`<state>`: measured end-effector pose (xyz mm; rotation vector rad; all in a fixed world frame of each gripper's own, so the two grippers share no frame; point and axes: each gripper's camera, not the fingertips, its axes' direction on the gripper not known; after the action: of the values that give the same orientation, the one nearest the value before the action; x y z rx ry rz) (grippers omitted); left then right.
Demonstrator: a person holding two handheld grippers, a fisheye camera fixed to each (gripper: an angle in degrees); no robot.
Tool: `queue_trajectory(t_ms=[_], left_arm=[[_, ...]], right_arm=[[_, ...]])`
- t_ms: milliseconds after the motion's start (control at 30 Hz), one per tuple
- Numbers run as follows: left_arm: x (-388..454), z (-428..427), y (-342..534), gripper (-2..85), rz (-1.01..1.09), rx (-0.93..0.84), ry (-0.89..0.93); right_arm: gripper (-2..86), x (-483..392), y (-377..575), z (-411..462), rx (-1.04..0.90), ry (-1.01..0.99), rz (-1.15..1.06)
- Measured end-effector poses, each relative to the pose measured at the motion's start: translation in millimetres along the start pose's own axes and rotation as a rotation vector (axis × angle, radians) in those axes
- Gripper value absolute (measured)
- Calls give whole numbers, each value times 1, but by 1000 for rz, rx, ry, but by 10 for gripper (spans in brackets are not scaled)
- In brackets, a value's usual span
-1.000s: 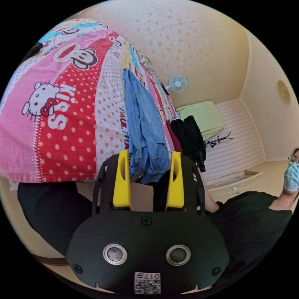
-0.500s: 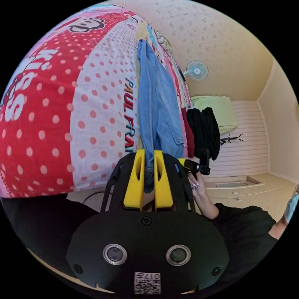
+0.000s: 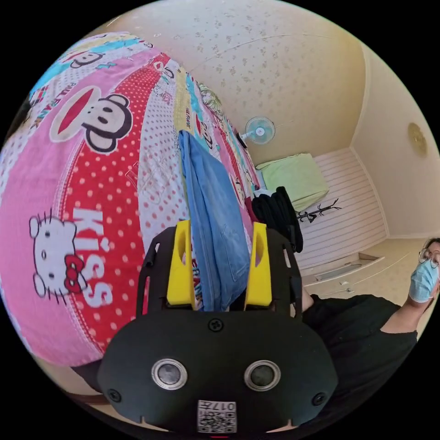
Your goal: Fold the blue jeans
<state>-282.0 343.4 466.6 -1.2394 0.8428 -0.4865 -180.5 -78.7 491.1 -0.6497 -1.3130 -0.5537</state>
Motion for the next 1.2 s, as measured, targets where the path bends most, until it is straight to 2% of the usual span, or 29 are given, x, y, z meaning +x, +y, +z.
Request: queue_trajectory(t_ms=[67, 167, 400, 567, 633, 667, 733, 833, 933, 1067, 1200], left_arm=[[-25, 20, -24, 204, -80, -69, -33], [-46, 33, -31, 195, -117, -100, 50], [-42, 36, 12, 174, -142, 49, 37], [-24, 46, 26, 153, -158, 66, -159], [-19, 50, 30, 120, -142, 43, -178], [-20, 62, 33, 79, -146, -53, -111], [-28, 75, 44, 59, -166, -117, 7], [-37, 57, 66, 51, -216, -47, 160], [-17, 34, 84, 46, -129, -45, 297], [45, 8, 104, 44, 72, -145, 245], [101, -23, 116, 42, 240, -116, 223]], right_arm=[[173, 22, -16, 12, -7, -93, 27], [149, 44, -26, 29, -15, -230, 47], [142, 44, -23, 56, -27, -289, 8], [114, 51, -25, 71, -69, -331, 23], [93, 52, -19, 70, -70, -307, 41], [78, 53, -14, 69, -68, -297, 52], [44, 53, -2, 67, -75, -284, 66], [20, 47, 22, 58, -66, -350, 53], [9, 27, 44, 41, -107, -375, 7], [1, -19, 74, 10, -168, -261, -75], [-1, -90, 97, -25, -139, -133, -255]])
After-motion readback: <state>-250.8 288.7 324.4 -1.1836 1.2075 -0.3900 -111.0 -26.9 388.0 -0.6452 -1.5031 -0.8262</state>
